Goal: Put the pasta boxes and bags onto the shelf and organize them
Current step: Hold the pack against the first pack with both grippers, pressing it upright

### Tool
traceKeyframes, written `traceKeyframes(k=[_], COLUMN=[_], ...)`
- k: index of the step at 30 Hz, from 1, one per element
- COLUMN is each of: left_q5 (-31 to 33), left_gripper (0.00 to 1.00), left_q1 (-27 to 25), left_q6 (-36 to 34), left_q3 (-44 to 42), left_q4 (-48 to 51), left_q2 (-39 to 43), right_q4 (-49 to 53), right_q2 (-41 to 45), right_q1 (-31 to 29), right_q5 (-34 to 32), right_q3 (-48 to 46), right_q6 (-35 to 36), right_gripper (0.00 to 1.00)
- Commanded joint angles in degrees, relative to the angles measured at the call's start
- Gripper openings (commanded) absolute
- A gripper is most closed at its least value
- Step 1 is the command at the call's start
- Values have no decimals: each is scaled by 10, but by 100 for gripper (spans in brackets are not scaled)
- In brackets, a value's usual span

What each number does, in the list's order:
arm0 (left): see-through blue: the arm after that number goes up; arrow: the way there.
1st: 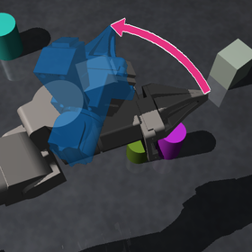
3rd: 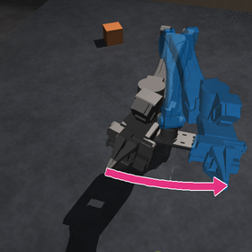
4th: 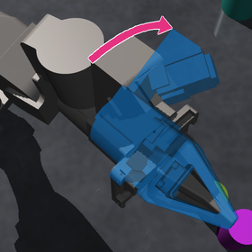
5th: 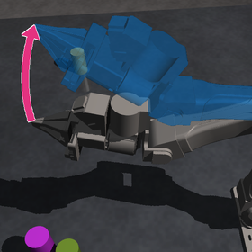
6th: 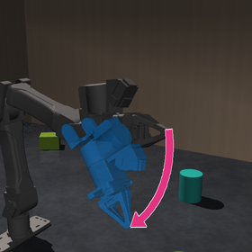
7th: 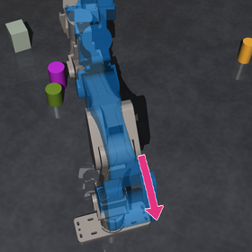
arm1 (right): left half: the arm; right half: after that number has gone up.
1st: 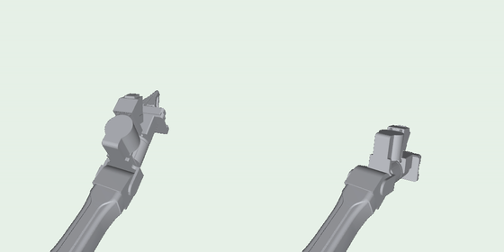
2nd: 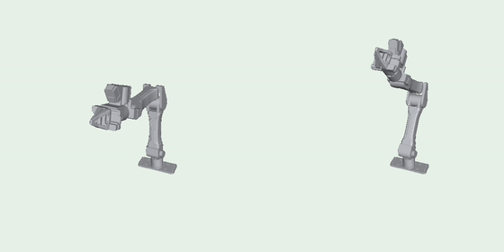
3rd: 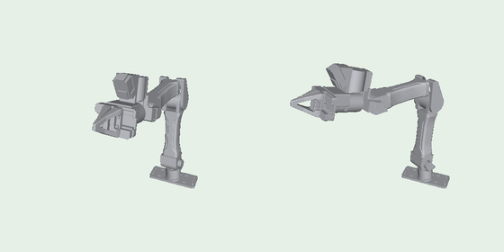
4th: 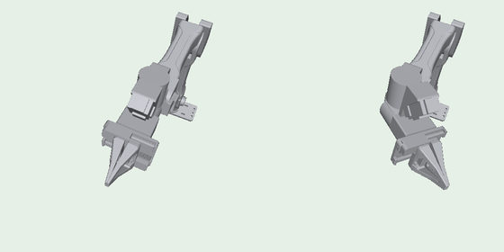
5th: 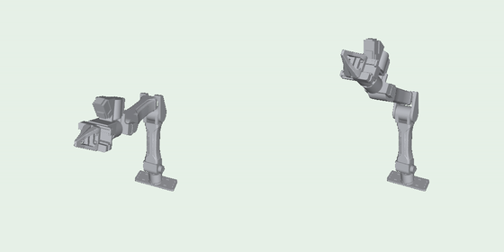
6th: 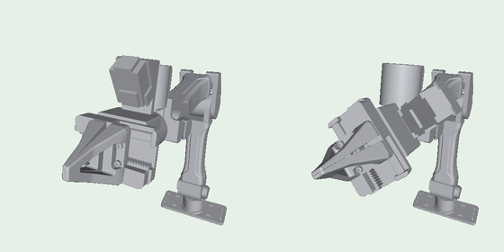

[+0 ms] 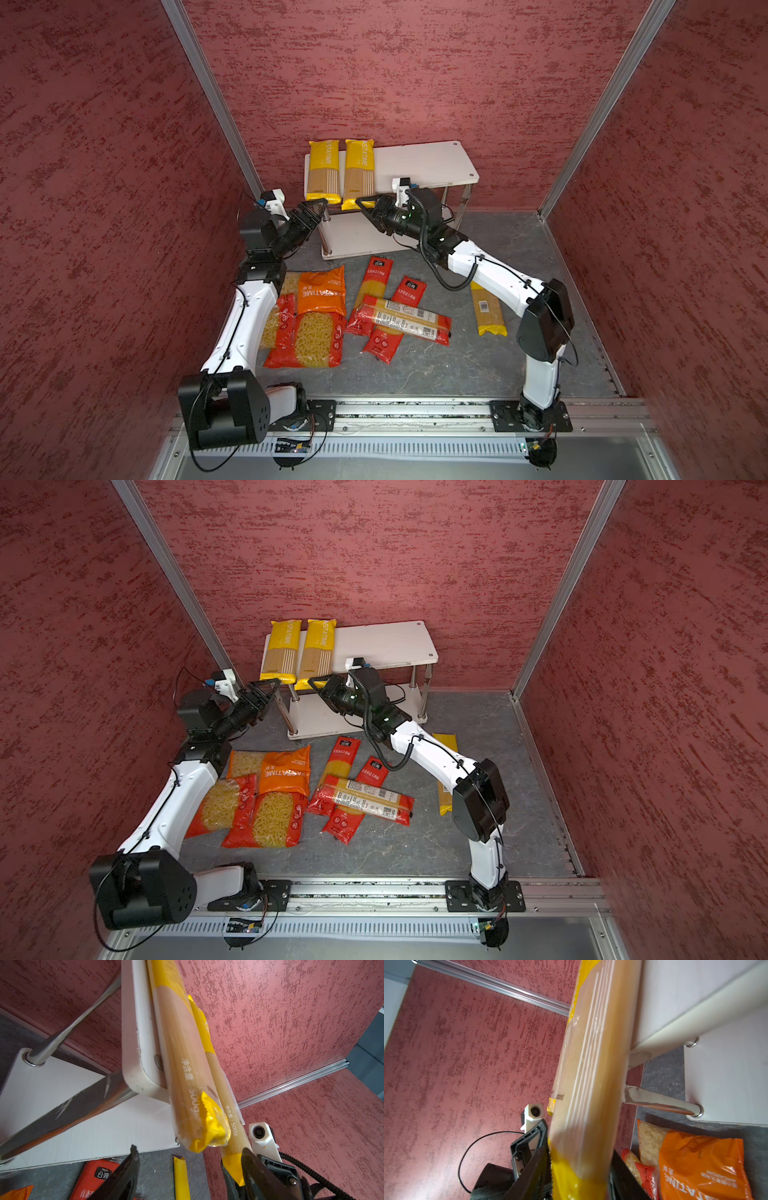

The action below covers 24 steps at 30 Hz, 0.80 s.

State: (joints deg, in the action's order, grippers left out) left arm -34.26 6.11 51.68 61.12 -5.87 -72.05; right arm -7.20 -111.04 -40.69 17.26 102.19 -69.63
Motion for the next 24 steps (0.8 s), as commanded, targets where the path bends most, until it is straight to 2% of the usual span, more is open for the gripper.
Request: traceKeyframes(k=[1,7,12,15,20,24], left_q5=[-16,-16,-16,-20,-27,-34], left_gripper=[75,71,63,55,36,24], left_q1=[10,15,15,15,17,20], left_q6=[12,32,52,61,64,74], left_q3=[24,37,40,37,28,21], left_q4=[-32,-47,-70,-84,-89,-98], left_q2=[-8,-25,-41,-46,-44,-43], right_q4=[18,29,32,25,12,-8], right_q2=[-14,-27,-57,-73,-69,-52], right_q1=[-2,5,7,9,21,32], right_q5=[-24,-22,18,53,99,102], right_q3=[36,66,111,130,120,91], right_q6=[10,29,28,23,26,21], right_gripper=[40,23,15,12,8,8])
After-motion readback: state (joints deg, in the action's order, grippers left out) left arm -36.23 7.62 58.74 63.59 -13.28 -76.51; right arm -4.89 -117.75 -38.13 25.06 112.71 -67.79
